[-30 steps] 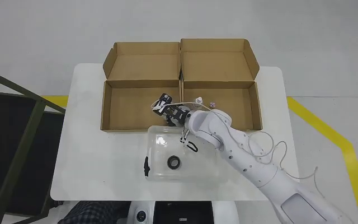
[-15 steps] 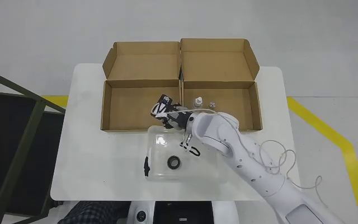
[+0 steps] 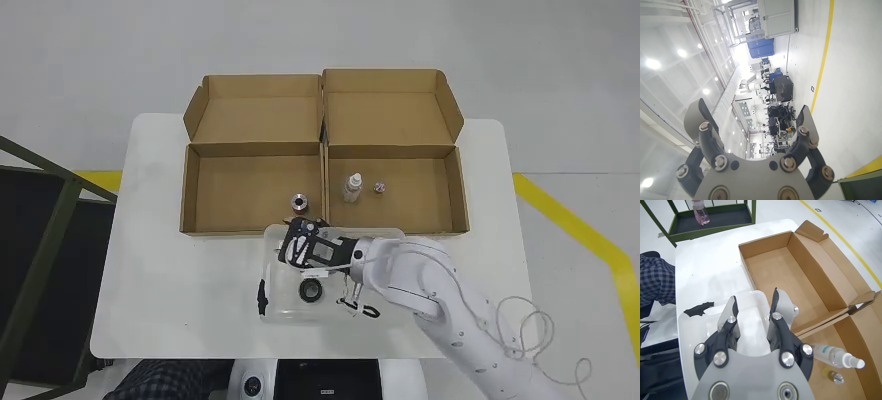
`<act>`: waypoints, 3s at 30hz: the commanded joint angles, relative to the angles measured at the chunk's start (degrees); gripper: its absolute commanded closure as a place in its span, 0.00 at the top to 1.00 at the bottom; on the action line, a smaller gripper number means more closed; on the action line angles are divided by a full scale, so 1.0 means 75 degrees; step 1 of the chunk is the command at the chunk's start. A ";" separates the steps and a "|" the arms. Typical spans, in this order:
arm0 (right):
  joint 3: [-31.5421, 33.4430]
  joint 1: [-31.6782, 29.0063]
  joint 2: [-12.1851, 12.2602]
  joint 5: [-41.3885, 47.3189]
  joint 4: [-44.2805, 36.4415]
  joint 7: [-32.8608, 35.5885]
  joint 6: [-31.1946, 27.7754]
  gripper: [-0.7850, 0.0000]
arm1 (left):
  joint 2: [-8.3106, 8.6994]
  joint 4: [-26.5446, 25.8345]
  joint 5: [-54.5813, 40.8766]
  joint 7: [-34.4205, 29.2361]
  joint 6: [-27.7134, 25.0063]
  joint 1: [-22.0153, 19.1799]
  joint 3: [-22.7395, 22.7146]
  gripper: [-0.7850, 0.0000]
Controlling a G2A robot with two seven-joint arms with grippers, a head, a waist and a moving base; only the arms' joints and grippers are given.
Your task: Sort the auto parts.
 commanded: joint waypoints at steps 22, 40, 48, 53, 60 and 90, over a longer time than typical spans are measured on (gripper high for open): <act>0.0961 -0.1865 0.0598 -0.1068 -0.0511 -0.0329 -0.2001 0.47 | 0.0000 0.0000 0.0001 0.0000 0.0000 0.0000 0.0000 1.00; 0.0345 -0.1545 0.0633 -0.1447 0.0168 -0.0425 -0.2121 0.67 | 0.0000 0.0000 0.0001 0.0000 0.0000 0.0000 0.0000 1.00; 0.0010 -0.1208 0.0577 -0.1417 0.0560 -0.0454 -0.1934 0.74 | 0.0000 0.0000 0.0001 0.0000 0.0000 0.0000 0.0000 1.00; -0.0192 -0.0963 0.0528 -0.1358 0.0834 -0.0450 -0.1804 0.72 | 0.0000 0.0000 0.0001 0.0000 0.0000 0.0000 0.0000 1.00; -0.0409 -0.0688 0.0473 -0.1261 0.1155 -0.0391 -0.1684 0.56 | 0.0000 0.0000 0.0001 0.0000 0.0000 0.0000 0.0000 1.00; 0.0187 -0.0627 0.0621 0.0513 0.1068 -0.0959 -0.1978 0.00 | 0.0000 0.0000 0.0001 0.0000 0.0000 0.0000 0.0000 1.00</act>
